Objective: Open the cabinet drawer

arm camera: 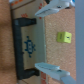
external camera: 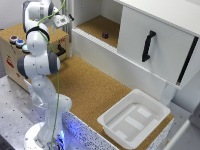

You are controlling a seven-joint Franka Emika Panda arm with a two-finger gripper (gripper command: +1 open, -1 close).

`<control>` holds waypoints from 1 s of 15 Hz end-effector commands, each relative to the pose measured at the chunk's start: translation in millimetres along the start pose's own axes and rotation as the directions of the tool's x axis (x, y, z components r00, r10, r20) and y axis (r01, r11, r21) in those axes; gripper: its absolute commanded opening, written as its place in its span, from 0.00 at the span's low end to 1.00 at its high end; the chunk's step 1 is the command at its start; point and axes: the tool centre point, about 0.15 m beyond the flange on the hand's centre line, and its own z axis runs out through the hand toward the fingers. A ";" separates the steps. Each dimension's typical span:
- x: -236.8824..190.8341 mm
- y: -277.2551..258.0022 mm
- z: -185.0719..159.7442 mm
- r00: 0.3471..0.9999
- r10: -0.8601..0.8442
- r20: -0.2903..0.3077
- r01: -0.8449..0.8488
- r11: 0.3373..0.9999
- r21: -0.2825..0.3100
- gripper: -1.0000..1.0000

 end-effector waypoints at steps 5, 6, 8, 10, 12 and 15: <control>-98.7 -20.5 53.0 0.983 0.156 -0.095 -0.160 0.986 -0.041 1.00; -98.8 -10.3 60.4 0.958 0.273 -0.083 -0.275 0.962 -0.009 1.00; -97.1 3.3 82.0 0.877 0.479 -0.045 -0.478 0.878 0.029 1.00; -100.5 8.6 106.8 0.753 0.658 0.002 -0.656 0.752 0.065 1.00; -111.4 11.9 128.9 0.578 0.816 0.019 -0.809 0.570 0.146 1.00; -122.0 17.0 140.7 0.432 0.901 0.030 -0.882 0.415 0.224 1.00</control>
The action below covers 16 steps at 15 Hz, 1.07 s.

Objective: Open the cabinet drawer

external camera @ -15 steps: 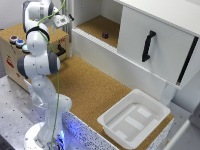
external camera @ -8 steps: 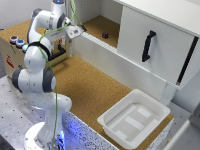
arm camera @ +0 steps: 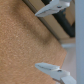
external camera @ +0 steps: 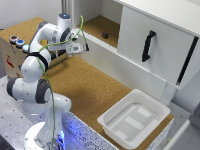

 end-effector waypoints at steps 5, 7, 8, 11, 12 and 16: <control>10.4 21.4 37.6 0.970 0.243 0.016 -0.243 0.958 0.151 1.00; 10.4 21.4 37.6 0.970 0.243 0.016 -0.243 0.958 0.151 1.00; 10.4 21.4 37.6 0.970 0.243 0.016 -0.243 0.958 0.151 1.00; 10.4 21.4 37.6 0.970 0.243 0.016 -0.243 0.958 0.151 1.00; 10.4 21.4 37.6 0.970 0.243 0.016 -0.243 0.958 0.151 1.00; 12.4 1.8 28.0 0.963 0.269 -0.026 -0.264 0.956 0.127 1.00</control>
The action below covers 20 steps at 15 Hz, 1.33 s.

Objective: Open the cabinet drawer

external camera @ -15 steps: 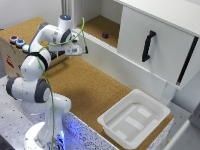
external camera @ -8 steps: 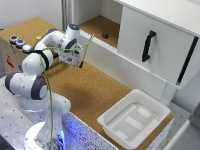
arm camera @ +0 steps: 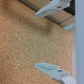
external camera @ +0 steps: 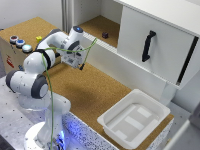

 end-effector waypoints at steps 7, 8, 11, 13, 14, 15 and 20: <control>45.7 -80.9 26.0 0.994 0.050 -0.100 -0.044 0.997 0.065 1.00; 49.4 -87.1 31.1 0.993 0.059 -0.102 -0.054 0.997 0.050 1.00; 56.6 -98.5 47.2 0.981 0.143 -0.132 -0.138 0.989 0.046 1.00; 54.6 -102.1 56.1 0.967 0.202 -0.152 -0.193 0.978 0.075 1.00; 54.2 -104.2 58.2 0.962 0.215 -0.171 -0.204 0.976 0.082 1.00; 55.9 -107.0 60.5 0.960 0.211 -0.181 -0.198 0.976 0.088 1.00; 82.4 -132.1 75.2 0.967 0.161 -0.198 -0.147 0.985 0.085 1.00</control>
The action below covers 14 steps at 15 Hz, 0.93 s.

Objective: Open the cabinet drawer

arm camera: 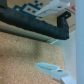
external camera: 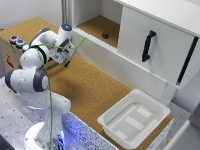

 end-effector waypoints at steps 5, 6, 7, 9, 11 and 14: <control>30.9 -26.8 66.1 0.999 0.039 -0.020 -0.038 0.996 0.076 1.00; 32.4 -28.0 66.3 0.998 0.057 -0.031 -0.054 0.995 0.081 1.00; 34.0 -29.6 67.6 0.996 0.078 -0.040 -0.074 0.993 0.096 1.00; 37.3 -31.0 70.0 0.997 0.073 -0.029 -0.070 0.992 0.104 1.00; 37.3 -32.5 72.4 0.998 0.063 -0.021 -0.061 0.993 0.099 1.00; 37.3 -32.5 72.4 0.998 0.063 -0.021 -0.061 0.993 0.099 1.00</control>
